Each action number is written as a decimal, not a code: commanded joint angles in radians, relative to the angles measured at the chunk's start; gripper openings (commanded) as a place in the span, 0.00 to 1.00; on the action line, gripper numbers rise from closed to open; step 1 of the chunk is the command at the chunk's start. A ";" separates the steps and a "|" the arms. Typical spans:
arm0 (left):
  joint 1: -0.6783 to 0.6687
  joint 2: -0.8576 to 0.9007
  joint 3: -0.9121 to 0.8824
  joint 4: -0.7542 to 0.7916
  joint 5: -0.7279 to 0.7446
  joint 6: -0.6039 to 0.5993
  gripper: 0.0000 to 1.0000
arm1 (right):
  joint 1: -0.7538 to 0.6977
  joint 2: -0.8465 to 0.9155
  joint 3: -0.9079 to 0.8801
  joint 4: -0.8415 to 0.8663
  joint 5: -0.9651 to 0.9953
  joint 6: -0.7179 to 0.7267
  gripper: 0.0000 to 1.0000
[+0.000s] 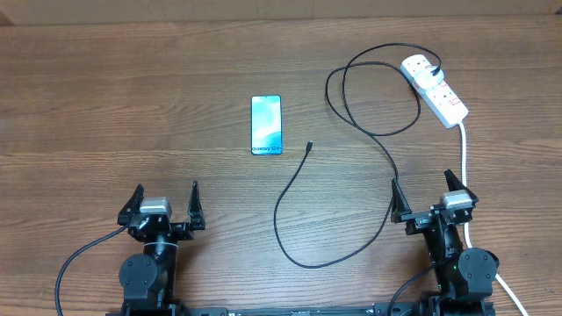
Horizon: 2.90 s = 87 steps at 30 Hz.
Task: Plug charger to phone and switch on socket
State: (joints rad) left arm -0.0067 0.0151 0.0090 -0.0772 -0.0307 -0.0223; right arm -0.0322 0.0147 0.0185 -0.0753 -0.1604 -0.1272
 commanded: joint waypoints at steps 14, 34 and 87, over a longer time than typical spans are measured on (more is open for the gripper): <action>0.001 -0.011 -0.004 0.002 -0.003 0.016 1.00 | -0.005 -0.012 -0.010 0.005 -0.002 -0.001 1.00; 0.001 -0.011 -0.004 0.002 -0.003 0.016 1.00 | -0.005 -0.012 -0.010 0.005 -0.002 -0.001 1.00; 0.001 -0.011 -0.002 0.560 0.483 -0.431 1.00 | -0.005 -0.012 -0.010 0.005 -0.002 -0.001 1.00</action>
State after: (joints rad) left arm -0.0067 0.0135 0.0105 0.4145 0.3790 -0.4004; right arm -0.0322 0.0147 0.0185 -0.0753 -0.1600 -0.1280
